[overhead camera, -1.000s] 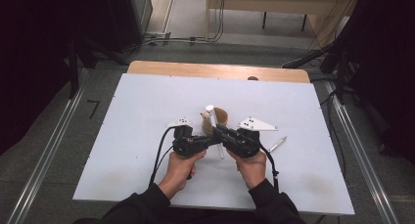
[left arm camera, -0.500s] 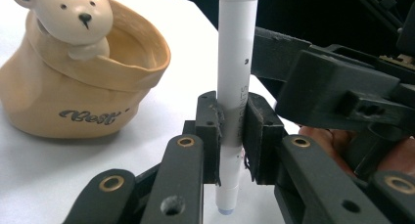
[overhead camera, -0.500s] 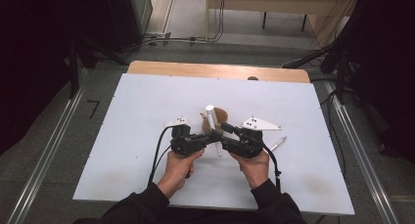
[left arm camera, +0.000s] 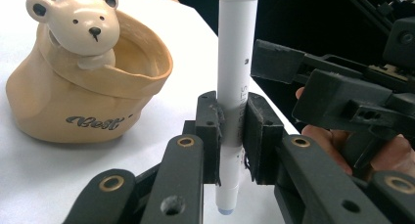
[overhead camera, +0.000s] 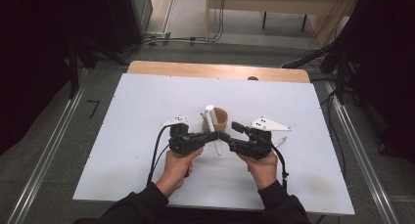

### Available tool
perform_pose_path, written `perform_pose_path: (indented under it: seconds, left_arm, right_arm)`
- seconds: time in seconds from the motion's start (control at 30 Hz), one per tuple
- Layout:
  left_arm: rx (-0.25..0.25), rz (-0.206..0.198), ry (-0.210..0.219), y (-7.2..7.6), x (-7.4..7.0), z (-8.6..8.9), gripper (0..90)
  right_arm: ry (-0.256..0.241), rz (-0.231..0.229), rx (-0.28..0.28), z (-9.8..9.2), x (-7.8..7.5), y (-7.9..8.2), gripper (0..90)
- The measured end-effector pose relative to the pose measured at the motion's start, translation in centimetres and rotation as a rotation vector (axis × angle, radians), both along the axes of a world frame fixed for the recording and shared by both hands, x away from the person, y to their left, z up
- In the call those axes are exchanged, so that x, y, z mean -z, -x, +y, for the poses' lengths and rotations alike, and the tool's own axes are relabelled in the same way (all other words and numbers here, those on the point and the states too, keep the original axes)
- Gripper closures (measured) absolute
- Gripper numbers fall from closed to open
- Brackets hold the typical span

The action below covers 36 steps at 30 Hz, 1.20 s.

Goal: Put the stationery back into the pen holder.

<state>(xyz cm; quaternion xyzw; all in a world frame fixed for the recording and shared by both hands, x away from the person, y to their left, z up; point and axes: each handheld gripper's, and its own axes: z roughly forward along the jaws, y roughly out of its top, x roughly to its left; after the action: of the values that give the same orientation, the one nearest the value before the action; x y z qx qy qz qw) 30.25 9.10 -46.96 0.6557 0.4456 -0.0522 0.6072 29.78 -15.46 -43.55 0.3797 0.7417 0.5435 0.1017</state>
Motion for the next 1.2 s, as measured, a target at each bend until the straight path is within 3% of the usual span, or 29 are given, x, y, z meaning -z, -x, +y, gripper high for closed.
perform_pose_path:
  seconds: [0.2,0.33,0.53,0.7,0.9,1.2]
  left_arm:
    - [-0.003,-0.009,0.001,0.0,-0.2,0.2,78.8]
    - [-0.003,-0.010,-0.001,0.0,-0.3,0.3,78.8]
    - [-0.005,-0.023,0.005,0.0,-0.7,0.5,78.7]
    - [-0.012,-0.025,0.008,-0.1,-1.0,0.8,78.7]
    - [-0.023,-0.033,0.023,-0.5,-1.5,1.1,78.7]
    - [-0.034,-0.031,0.032,-1.2,-1.9,1.2,78.7]
  right_arm:
    - [0.018,0.008,0.018,-0.6,0.1,-0.1,26.3]
    - [0.062,0.014,0.029,-0.9,0.2,-0.1,19.4]
    - [0.079,0.052,0.034,-1.6,0.6,-0.4,12.9]
    - [0.079,0.069,0.040,-2.3,1.0,-0.4,11.1]
    - [0.117,0.070,0.056,-2.9,1.3,-0.4,11.7]
    - [0.120,0.081,0.071,-3.4,1.6,-0.5,11.7]
